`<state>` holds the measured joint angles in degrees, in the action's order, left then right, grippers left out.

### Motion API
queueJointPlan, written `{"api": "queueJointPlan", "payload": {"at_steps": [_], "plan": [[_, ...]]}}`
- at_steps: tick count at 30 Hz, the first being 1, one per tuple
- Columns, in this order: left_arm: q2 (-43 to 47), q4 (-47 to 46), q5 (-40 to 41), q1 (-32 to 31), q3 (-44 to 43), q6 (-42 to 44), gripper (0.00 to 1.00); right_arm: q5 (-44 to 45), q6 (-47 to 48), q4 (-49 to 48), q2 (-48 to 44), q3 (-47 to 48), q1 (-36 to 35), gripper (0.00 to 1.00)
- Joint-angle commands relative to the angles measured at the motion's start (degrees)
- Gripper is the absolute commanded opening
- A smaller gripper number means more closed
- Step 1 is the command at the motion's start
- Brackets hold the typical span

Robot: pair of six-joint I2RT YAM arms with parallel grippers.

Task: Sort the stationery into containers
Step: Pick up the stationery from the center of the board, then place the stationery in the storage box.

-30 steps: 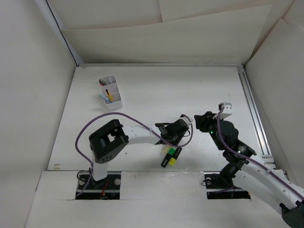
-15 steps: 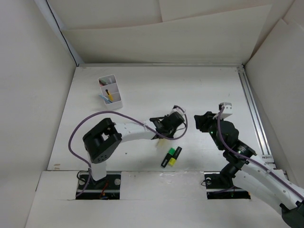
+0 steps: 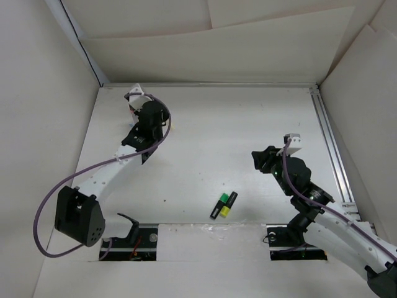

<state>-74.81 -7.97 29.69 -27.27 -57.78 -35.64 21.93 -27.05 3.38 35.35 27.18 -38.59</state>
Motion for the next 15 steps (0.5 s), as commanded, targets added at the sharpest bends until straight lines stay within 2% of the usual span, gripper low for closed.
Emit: {"api": "queueJointPlan", "payload": {"at_steps": [1, 6, 12, 15], "plan": [[0.7, -7.8, 11.4, 2.1, -1.4, 1.8, 0.00, -1.5, -0.4, -2.3, -0.2, 1.0, 0.4, 0.46], [-5.0, -15.4, 20.9, 6.1, -4.1, 10.9, 0.00, -2.1, 0.2, -3.4, -0.2, 1.0, 0.4, 0.46], [-12.6, -16.5, 20.2, 13.2, -7.8, 13.0, 0.00, -2.7, 0.7, -4.0, -0.2, 0.5, 1.0, 0.46], [-14.5, -18.5, 20.8, 14.7, -7.8, 14.7, 0.00, -3.2, 0.7, -4.5, -0.2, 0.5, 1.0, 0.46]]}}
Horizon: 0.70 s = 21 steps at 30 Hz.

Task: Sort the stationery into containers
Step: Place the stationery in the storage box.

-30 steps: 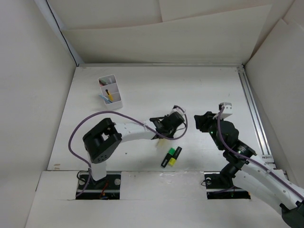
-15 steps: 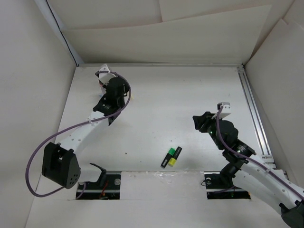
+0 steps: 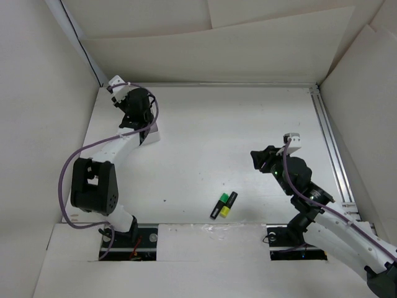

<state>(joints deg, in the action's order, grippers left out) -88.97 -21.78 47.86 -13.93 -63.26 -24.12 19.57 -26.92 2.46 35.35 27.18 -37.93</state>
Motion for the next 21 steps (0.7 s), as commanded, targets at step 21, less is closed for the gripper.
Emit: {"api": "queueJointPlan", "payload": {"at_steps": [21], "plan": [[-6.5, -11.3, 3.9, 3.1, -7.5, 11.8, 0.00, -3.0, 1.6, -5.3, -0.2, 0.0, 0.3, 0.46]]}}
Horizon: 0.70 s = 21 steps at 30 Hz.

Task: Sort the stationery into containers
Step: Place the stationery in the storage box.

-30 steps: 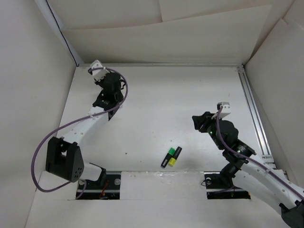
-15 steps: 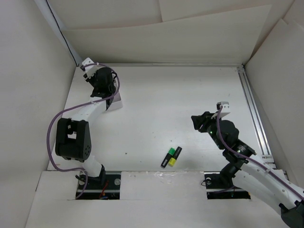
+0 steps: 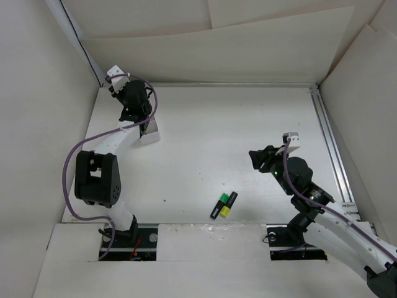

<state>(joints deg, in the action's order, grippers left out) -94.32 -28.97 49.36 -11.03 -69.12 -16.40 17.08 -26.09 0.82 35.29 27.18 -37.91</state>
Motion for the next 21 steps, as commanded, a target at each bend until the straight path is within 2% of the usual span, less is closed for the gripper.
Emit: {"api": "queueJointPlan", "payload": {"at_steps": [1, 15, 21], "plan": [[-2.1, -4.8, 2.4, 0.2, -1.6, 4.7, 0.00, -0.6, 0.8, -3.6, -0.1, 0.0, 0.3, 0.46], [-6.9, -10.9, 4.2, 0.2, 2.5, 4.7, 0.00, -1.1, 1.3, -4.2, -1.7, -1.1, 0.3, 0.46], [-8.9, -15.1, 4.2, -0.3, 3.0, 8.4, 0.00, -1.6, 1.3, -5.3, -1.7, -1.1, 0.3, 0.46]]}}
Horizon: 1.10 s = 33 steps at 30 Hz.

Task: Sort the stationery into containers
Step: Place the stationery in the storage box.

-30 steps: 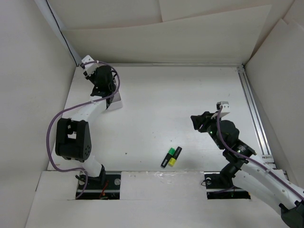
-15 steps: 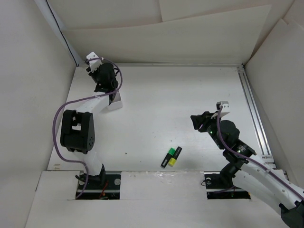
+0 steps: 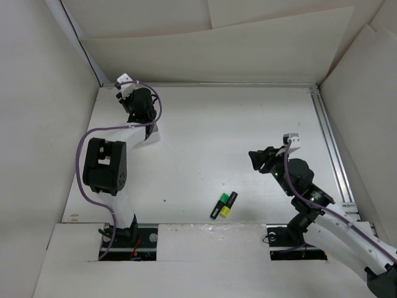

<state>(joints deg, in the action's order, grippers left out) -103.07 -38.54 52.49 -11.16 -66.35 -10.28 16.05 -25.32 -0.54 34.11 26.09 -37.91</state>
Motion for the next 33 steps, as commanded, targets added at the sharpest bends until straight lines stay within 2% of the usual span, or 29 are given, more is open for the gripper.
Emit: {"api": "queueJointPlan", "payload": {"at_steps": [1, 4, 16, 19, 20, 24, 28, 33], "plan": [[-0.9, -7.0, 1.6, -0.9, 0.3, 3.0, 0.00, -0.6, 0.5, -3.9, -0.5, -0.5, 0.3, 0.46], [-2.1, -9.4, 2.2, -1.4, 0.3, 5.7, 0.00, -0.6, 0.5, -4.5, -0.5, -0.5, 0.3, 0.46], [-3.3, -11.1, 3.2, -1.9, 2.5, 5.1, 0.00, -1.2, 1.1, -5.0, -0.5, -0.5, 0.3, 0.46], [-2.6, -11.1, 3.2, -1.9, 3.6, 5.1, 0.07, -1.7, 1.1, -5.0, -0.5, -0.5, 0.3, 0.46], [-2.6, -11.1, 3.2, -1.9, 3.6, 5.1, 0.14, -1.7, 1.1, -5.0, -0.5, -0.5, 0.3, 0.46], [-0.6, -11.1, 2.2, -1.9, 4.3, 4.5, 0.25, -1.7, 1.1, -5.0, -0.5, -0.5, 0.3, 0.46], [0.0, -10.6, 2.2, -2.6, 4.3, 4.5, 0.32, -1.7, 1.1, -5.0, -1.6, -0.5, 0.3, 0.46], [3.0, -9.3, 2.2, -3.8, 4.8, 4.5, 0.46, -1.7, 1.1, -5.0, -1.6, -0.5, 0.3, 0.47]]}}
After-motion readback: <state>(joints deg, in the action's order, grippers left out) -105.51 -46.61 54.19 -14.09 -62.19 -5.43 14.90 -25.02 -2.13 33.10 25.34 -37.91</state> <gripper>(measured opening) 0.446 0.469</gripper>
